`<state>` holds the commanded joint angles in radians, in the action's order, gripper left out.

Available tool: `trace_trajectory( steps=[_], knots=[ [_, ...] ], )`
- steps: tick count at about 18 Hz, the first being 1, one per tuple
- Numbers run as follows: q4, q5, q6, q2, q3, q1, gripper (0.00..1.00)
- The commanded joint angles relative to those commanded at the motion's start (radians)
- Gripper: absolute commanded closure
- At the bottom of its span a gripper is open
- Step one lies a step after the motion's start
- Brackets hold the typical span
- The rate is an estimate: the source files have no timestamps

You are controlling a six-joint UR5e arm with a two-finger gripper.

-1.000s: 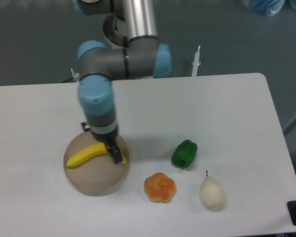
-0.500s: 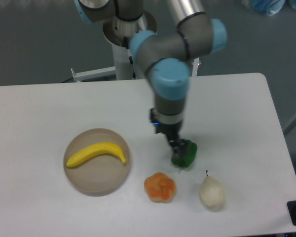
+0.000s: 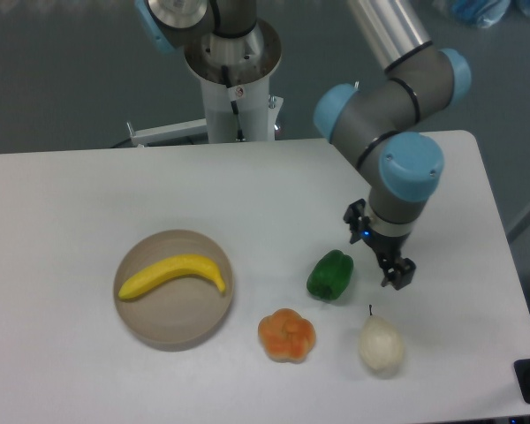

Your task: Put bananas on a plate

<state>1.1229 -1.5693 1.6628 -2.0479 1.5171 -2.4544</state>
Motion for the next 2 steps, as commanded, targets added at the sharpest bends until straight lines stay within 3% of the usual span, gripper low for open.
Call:
trace_trajectory(
  steps=[2],
  knots=[
    [-0.002,0.0,0.0,-0.002,0.006,0.005,0.0]
  ],
)
